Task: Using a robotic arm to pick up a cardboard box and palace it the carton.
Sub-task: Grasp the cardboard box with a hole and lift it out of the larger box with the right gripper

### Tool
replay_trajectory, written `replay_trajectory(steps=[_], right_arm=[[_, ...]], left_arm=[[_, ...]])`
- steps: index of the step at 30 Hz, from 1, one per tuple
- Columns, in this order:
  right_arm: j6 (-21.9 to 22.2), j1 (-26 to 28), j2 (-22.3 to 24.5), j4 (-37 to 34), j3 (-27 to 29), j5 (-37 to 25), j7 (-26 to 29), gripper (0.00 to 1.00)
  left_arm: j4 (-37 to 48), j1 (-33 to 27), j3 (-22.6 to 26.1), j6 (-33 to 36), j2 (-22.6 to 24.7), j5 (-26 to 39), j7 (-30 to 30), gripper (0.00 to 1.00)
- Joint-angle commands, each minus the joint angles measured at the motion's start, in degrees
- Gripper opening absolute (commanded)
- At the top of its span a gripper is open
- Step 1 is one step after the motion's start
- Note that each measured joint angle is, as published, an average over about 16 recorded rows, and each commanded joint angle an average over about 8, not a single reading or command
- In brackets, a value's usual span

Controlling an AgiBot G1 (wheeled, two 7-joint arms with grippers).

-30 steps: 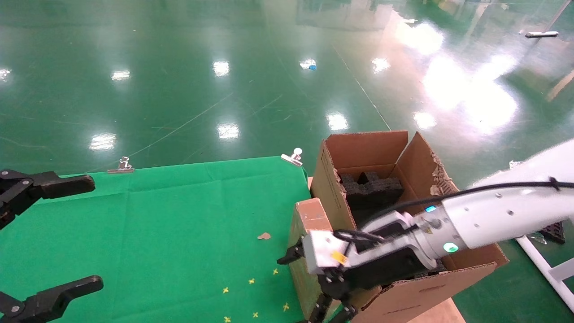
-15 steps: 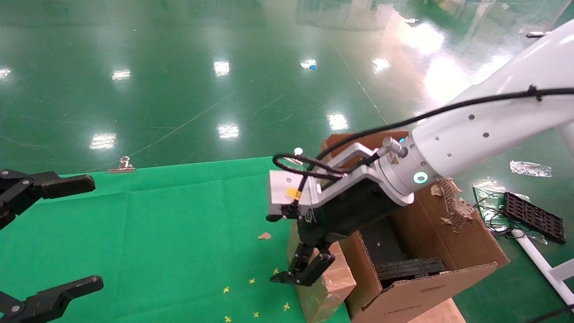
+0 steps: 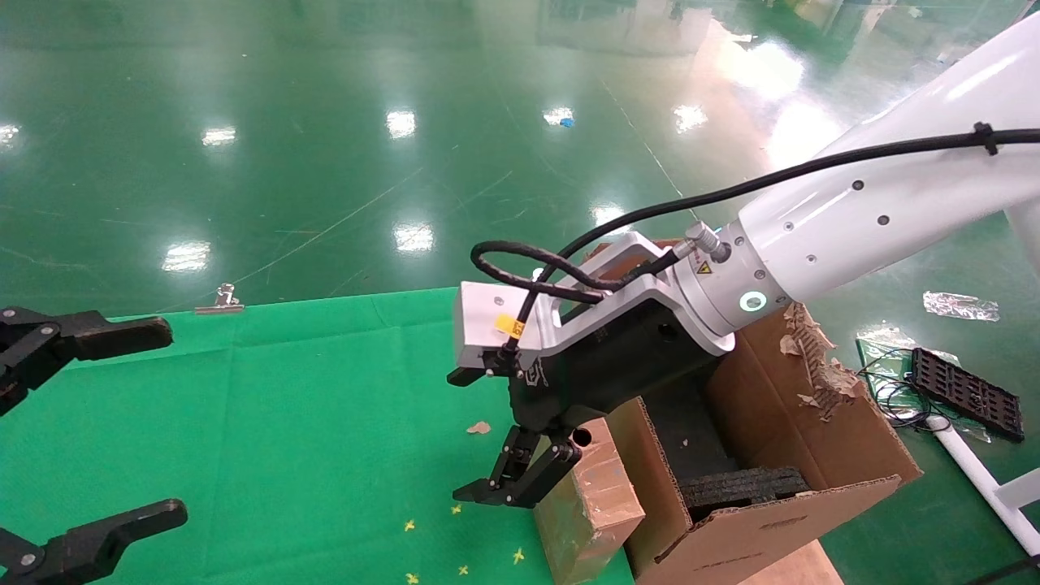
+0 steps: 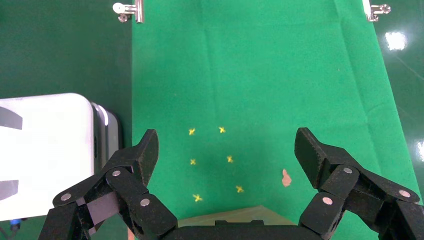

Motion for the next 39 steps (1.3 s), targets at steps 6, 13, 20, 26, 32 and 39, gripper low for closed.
replay_trajectory(steps=[6, 13, 20, 26, 32, 39], right_arm=[[0.39, 1.38, -0.52, -0.72, -2.32, -1.37, -0.36, 1.00], [-0.02, 5.06, -2.19, -0.35, -7.15, -4.97, 0.11, 1.00], [-0.58, 11.38, -3.51, -0.21, -12.71, -5.90, 0.82, 1.00], [-0.97, 17.54, -3.94, -0.56, -19.34, -5.01, 3.26, 1.00], [-0.81, 22.00, -4.72, -0.80, -27.20, -4.42, 7.68, 1.00], [-0.06, 23.69, -6.20, -0.71, -33.62, -3.72, 9.85, 1.00]], left_arm=[[0.03, -0.02, 0.03, 0.01, 0.00, -0.01, 0.02, 1.00], [0.04, -0.03, 0.06, 0.00, -0.01, -0.03, 0.03, 1.00], [0.04, -0.04, 0.09, -0.01, -0.02, -0.05, 0.05, 1.00], [0.04, -0.04, 0.11, -0.02, -0.03, -0.06, 0.06, 1.00], [0.04, -0.05, 0.13, -0.03, -0.04, -0.08, 0.07, 1.00], [0.04, -0.05, 0.16, -0.04, -0.05, -0.10, 0.09, 1.00]])
